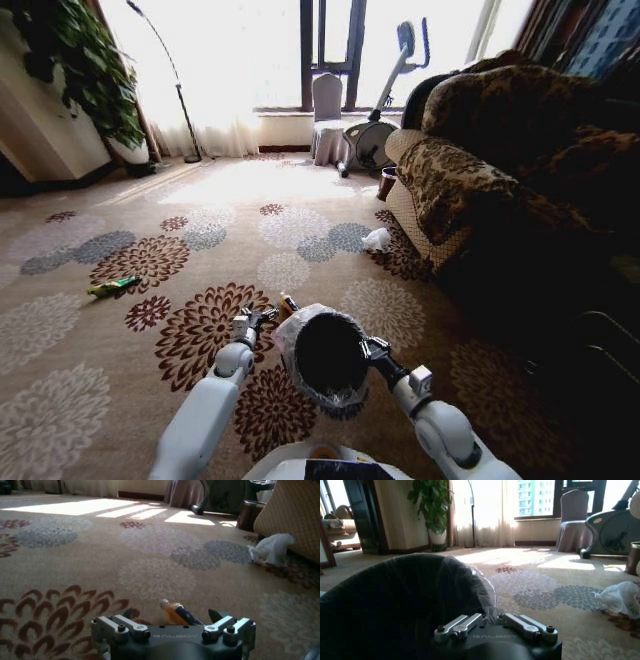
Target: Pick up the trash from the ground and place it into the trash bin.
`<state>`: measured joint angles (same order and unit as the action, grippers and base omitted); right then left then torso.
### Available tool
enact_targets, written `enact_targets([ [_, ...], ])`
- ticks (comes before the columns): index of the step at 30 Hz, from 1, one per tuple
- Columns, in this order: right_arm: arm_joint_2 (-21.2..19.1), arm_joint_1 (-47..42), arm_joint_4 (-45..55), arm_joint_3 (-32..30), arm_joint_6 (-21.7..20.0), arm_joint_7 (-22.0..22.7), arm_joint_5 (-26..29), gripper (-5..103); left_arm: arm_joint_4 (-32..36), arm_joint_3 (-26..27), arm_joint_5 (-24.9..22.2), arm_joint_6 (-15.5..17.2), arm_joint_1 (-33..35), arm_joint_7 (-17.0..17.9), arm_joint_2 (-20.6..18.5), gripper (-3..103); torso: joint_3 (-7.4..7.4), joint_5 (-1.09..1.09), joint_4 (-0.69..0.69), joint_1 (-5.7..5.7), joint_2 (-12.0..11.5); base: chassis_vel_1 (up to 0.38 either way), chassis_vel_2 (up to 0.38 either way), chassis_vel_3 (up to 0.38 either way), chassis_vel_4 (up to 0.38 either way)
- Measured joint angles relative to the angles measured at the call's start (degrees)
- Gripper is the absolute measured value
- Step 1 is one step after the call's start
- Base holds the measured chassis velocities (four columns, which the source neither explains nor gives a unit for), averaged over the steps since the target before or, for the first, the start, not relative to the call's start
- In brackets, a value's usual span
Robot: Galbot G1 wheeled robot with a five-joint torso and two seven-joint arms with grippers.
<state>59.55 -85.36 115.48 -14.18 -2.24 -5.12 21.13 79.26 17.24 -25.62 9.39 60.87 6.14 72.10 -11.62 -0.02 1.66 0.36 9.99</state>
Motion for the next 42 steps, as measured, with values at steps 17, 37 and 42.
enact_targets([
  [17,-2.4,0.3,0.5,-0.1,-0.2,-0.2,1.7,4,-17.7,-6.6,3.2,-1.3,-9.5,-0.5,4.3,98,-0.02,0.03,-0.01,0.04,0.0,0.000,0.000,0.000,0.000],
  [37,-3.7,-0.4,0.7,-1.7,0.1,-0.6,3.3,4,-36.7,-16.1,3.0,-6.1,-23.0,2.1,10.0,94,-0.02,0.02,-0.01,0.04,0.0,0.000,0.000,0.000,0.000],
  [42,-3.7,-0.2,0.7,-1.9,0.4,-0.6,3.5,4,-41.9,-17.1,1.0,-6.9,-25.9,2.8,11.9,94,-0.02,0.03,-0.01,0.04,0.0,0.000,0.000,0.000,0.000],
])
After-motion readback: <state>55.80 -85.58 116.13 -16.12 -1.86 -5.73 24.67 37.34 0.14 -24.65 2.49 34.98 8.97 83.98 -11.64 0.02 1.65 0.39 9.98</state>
